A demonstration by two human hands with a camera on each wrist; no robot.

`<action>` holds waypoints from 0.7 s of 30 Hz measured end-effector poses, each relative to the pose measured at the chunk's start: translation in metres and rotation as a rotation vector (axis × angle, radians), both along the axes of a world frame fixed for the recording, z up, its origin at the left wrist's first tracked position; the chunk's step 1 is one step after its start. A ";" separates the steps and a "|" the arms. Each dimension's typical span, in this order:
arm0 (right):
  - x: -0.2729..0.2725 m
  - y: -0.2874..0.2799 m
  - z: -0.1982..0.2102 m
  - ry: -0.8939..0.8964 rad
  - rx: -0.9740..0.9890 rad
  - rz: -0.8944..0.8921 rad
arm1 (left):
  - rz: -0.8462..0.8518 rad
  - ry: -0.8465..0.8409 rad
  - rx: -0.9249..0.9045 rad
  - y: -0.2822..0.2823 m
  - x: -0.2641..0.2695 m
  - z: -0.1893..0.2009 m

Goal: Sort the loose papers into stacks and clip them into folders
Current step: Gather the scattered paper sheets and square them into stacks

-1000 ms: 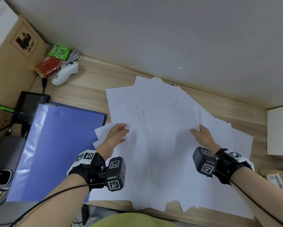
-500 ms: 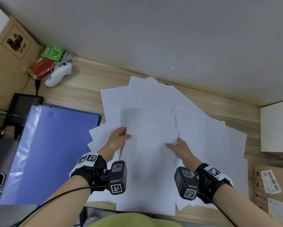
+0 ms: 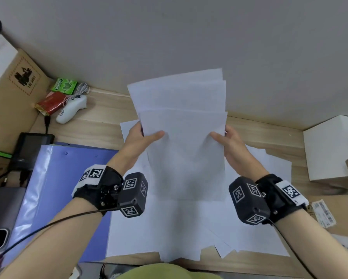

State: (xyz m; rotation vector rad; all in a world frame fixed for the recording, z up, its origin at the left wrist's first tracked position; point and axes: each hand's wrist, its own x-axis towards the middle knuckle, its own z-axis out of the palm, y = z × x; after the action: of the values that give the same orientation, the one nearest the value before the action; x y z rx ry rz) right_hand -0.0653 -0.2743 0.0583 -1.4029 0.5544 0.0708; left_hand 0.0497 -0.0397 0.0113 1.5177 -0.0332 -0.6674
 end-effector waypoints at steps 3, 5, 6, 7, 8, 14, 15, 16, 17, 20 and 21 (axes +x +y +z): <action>-0.012 0.003 0.011 -0.038 0.033 -0.039 | -0.053 -0.035 0.013 0.005 -0.006 0.006; -0.018 0.008 0.011 -0.024 0.027 -0.046 | -0.031 -0.046 -0.006 0.004 -0.012 0.015; -0.019 0.011 0.013 -0.020 0.018 -0.055 | -0.016 -0.060 -0.011 0.002 -0.014 0.023; -0.018 0.014 0.017 -0.028 0.017 -0.075 | 0.001 -0.078 -0.015 0.001 -0.014 0.033; -0.015 0.016 0.023 -0.051 0.030 -0.100 | 0.021 -0.102 -0.028 -0.001 -0.014 0.045; -0.013 0.034 0.067 -0.300 0.175 -0.075 | 0.087 -0.236 -0.244 0.018 -0.016 0.099; -0.018 0.040 0.061 -0.280 0.173 -0.049 | 0.069 -0.234 -0.242 0.025 -0.020 0.095; -0.025 0.048 0.050 -0.234 0.137 -0.017 | 0.036 -0.222 -0.211 0.033 -0.025 0.085; -0.034 0.056 0.035 -0.163 0.066 0.013 | -0.015 -0.200 -0.165 0.041 -0.032 0.072; -0.057 0.075 -0.005 0.031 -0.103 0.023 | -0.153 -0.130 -0.018 0.059 -0.053 0.034; -0.059 0.078 -0.008 0.055 -0.125 -0.001 | -0.152 -0.120 0.005 0.062 -0.056 0.031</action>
State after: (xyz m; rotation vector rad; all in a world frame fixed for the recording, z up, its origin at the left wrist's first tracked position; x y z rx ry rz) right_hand -0.1239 -0.1959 0.0506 -1.5256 0.6141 0.0750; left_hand -0.0067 0.0220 0.0419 1.5690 -0.2404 -0.6970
